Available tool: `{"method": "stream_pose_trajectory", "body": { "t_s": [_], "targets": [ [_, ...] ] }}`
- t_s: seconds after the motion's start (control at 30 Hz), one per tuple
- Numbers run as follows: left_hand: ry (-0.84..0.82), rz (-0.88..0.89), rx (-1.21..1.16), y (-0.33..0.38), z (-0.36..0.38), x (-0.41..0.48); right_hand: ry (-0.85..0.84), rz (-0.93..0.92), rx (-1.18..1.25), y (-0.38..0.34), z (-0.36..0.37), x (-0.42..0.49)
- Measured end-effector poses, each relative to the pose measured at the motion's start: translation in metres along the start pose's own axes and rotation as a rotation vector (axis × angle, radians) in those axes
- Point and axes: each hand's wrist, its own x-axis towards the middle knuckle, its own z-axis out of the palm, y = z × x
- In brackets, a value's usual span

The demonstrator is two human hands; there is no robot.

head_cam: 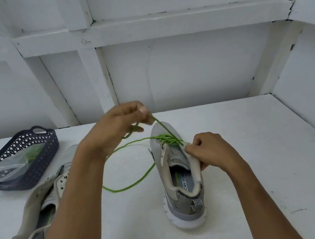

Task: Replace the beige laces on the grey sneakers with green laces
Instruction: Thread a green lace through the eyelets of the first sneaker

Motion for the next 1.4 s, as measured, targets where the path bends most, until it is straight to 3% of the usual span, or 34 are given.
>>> {"method": "stream_pose_trajectory", "body": {
  "t_s": [0.1,0.2,0.27,0.33,0.43,0.5,0.57,0.67,0.73,0.8,0.87,0.93,1.1,1.27,1.4],
  "targets": [
    [0.085,0.136,-0.489,-0.001,-0.002,0.000,0.036,0.010,-0.007,0.001,0.002,0.000],
    [0.166,0.062,-0.606,-0.003,-0.003,-0.002,0.089,0.049,-0.009,0.004,0.002,0.001],
    [0.236,-0.063,-0.378,-0.007,-0.010,-0.004,0.136,0.086,-0.033,0.009,0.002,0.002],
    [0.228,-0.193,0.004,-0.012,-0.019,-0.008,0.162,0.111,-0.040,0.011,0.002,0.002],
    [-0.071,-0.377,0.617,-0.020,-0.023,-0.014,0.161,0.120,-0.026,0.009,0.002,0.002],
    [-0.322,-0.351,0.779,-0.025,-0.018,-0.019,0.148,0.088,-0.027,0.003,0.007,0.001],
    [-0.340,-0.173,0.537,-0.028,-0.013,-0.021,0.126,0.061,-0.031,-0.003,0.014,0.000],
    [-0.066,0.078,-0.154,-0.032,-0.014,-0.018,0.111,0.014,-0.056,-0.007,0.024,0.000],
    [0.029,0.159,-0.537,-0.031,-0.015,-0.015,0.120,-0.005,-0.090,-0.008,0.026,0.001],
    [0.078,0.110,-0.690,-0.032,-0.013,-0.013,0.121,-0.010,-0.109,-0.008,0.027,0.002],
    [0.166,-0.037,-0.522,-0.034,-0.006,-0.011,0.138,-0.006,-0.127,-0.008,0.029,0.003],
    [0.214,-0.148,-0.195,-0.040,0.000,-0.009,0.159,-0.006,-0.146,-0.007,0.032,0.005],
    [0.011,-0.286,0.493,-0.051,0.008,-0.008,0.139,-0.053,-0.196,-0.004,0.032,0.005],
    [-0.373,-0.377,0.571,-0.062,-0.002,-0.017,0.132,-0.019,-0.138,-0.002,0.025,0.003],
    [-0.529,-0.520,0.603,-0.063,0.003,-0.016,0.103,0.038,-0.085,-0.001,0.021,0.001]
  ]
}}
